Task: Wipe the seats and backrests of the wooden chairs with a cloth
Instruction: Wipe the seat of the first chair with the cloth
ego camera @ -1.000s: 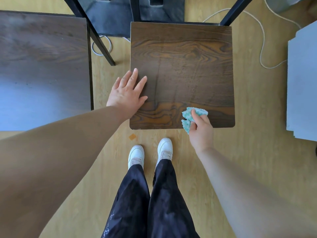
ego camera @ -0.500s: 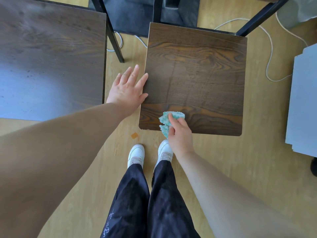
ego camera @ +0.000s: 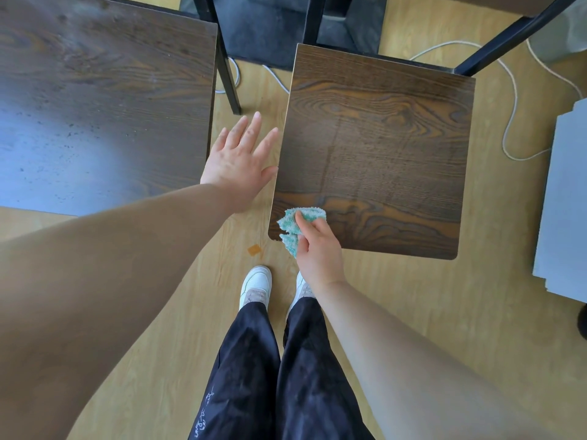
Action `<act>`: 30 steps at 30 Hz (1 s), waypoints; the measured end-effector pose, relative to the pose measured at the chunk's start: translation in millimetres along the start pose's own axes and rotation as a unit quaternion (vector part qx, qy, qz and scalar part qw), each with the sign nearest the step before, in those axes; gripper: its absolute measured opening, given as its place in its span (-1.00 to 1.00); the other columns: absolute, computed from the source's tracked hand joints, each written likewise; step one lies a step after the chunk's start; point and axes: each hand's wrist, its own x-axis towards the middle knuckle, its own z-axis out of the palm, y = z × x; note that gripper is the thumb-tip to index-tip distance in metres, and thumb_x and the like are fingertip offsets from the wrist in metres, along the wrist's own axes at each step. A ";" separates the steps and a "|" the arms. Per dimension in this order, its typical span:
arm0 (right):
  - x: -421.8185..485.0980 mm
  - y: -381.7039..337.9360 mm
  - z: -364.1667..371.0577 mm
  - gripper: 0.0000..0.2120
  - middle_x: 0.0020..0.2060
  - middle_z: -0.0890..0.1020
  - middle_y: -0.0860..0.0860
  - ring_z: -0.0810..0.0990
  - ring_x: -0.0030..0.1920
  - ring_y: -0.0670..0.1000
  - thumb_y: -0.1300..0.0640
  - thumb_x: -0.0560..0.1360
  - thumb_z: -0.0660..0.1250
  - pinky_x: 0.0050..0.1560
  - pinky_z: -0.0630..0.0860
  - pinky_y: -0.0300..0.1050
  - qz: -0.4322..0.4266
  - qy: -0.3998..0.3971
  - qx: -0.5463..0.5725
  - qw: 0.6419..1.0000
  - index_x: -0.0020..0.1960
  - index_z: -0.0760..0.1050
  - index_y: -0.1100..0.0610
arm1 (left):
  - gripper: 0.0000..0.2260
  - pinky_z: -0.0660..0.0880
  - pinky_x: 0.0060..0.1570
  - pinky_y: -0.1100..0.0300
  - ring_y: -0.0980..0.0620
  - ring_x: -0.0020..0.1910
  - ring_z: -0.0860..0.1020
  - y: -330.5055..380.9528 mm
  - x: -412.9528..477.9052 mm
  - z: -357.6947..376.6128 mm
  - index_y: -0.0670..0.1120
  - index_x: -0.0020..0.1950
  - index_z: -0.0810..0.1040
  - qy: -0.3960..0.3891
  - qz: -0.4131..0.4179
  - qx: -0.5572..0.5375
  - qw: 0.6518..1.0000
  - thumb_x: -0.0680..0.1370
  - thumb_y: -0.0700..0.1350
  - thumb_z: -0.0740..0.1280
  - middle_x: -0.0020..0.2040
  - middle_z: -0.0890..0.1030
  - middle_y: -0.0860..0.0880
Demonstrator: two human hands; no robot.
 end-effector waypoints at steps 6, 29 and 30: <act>0.7 1.9 1.0 -0.59 0.01 0.51 -0.01 0.46 -0.10 -0.11 0.16 0.63 0.25 0.01 0.49 -0.23 -0.008 0.010 -0.004 1.000 0.47 0.38 0.07 | -0.42 -0.03 0.56 -0.10 -0.11 0.61 -0.14 0.3 -5.6 1.8 0.06 0.63 -0.11 -0.006 -0.005 -0.009 1.000 0.67 0.21 -0.06 0.64 -0.16 -0.09; -5.7 -61.8 51.5 -0.65 -0.07 0.53 -0.02 0.41 -0.16 -0.12 0.29 0.55 0.27 -0.15 0.29 -0.29 -0.125 -0.137 0.112 0.976 0.30 0.57 0.09 | -0.42 -0.05 0.57 -0.10 -0.11 0.61 -0.12 -13.7 -11.2 -10.2 0.07 0.64 -0.11 -0.006 -0.071 -0.015 0.997 0.67 0.22 -0.03 0.64 -0.14 -0.09; -8.5 -61.0 44.1 -0.65 -0.09 0.52 -0.05 0.42 -0.16 -0.13 0.30 0.54 0.29 -0.15 0.30 -0.31 -0.122 -0.129 0.122 0.977 0.29 0.58 0.09 | -0.42 -0.05 0.57 -0.09 -0.11 0.61 -0.12 -12.1 -12.5 -13.2 0.07 0.63 -0.11 -0.008 -0.067 -0.009 0.998 0.67 0.22 -0.03 0.64 -0.14 -0.09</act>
